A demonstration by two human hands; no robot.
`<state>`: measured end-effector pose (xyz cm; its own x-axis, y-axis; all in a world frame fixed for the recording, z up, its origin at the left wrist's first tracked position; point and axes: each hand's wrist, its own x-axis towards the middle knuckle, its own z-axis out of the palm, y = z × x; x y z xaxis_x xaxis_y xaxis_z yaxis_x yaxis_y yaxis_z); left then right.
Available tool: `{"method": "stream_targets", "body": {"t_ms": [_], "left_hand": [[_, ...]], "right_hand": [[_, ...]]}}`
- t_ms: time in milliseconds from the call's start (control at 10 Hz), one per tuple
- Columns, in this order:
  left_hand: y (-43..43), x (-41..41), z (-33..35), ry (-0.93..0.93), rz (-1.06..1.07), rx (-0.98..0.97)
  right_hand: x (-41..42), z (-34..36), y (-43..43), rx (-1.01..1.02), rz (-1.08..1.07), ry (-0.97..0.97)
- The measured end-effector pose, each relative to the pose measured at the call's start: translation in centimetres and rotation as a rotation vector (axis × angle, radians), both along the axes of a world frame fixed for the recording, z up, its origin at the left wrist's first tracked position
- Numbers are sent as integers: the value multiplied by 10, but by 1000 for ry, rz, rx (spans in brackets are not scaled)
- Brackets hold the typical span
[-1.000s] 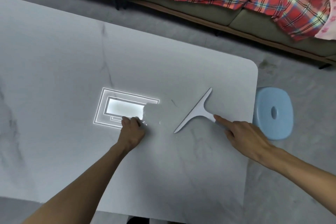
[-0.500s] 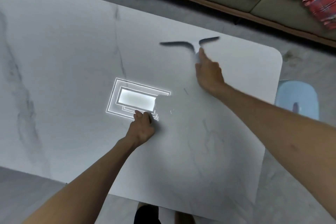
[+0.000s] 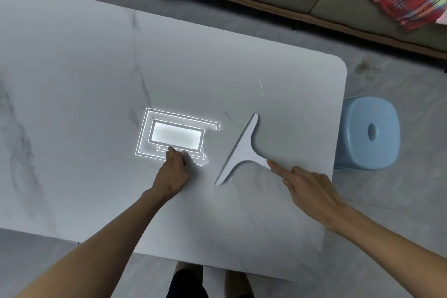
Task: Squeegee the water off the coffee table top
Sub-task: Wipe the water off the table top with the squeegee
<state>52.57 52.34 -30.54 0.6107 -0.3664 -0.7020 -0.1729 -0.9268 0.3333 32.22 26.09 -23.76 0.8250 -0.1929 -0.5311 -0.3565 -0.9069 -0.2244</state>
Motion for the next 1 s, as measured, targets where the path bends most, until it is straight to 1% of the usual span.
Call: {"method": "stream_targets", "body": {"t_ms": [100, 200, 300, 400, 500, 600, 700, 800, 900, 1000], "left_hand": [[-12, -11, 8, -31, 22, -74], [-26, -13, 12, -63, 56, -135], [-56, -5, 11, -94, 43, -178], [-69, -2, 8, 7, 18, -164], [-83, 4, -9, -223, -494, 30], [-80, 12, -5, -98, -492, 44], [-86, 18, -4, -192, -793, 146], [-99, 25, 2, 42, -585, 214], [-107, 18, 7, -8, -533, 199], [-110, 16, 0, 38, -437, 159]], "right_hand": [[-15, 19, -28, -71, -59, -1], [7, 26, -51, -15, -149, -48], [81, 19, -87, 24, -324, -166], [134, 6, -102, 65, -474, -201], [183, -16, -107, 99, -609, -193], [178, -24, -98, 55, -574, -146], [124, -19, -80, 5, -476, -113], [76, -8, -71, 13, -440, -57], [25, 19, -58, -10, -374, 88], [32, 32, -66, -6, -365, 67]]}}
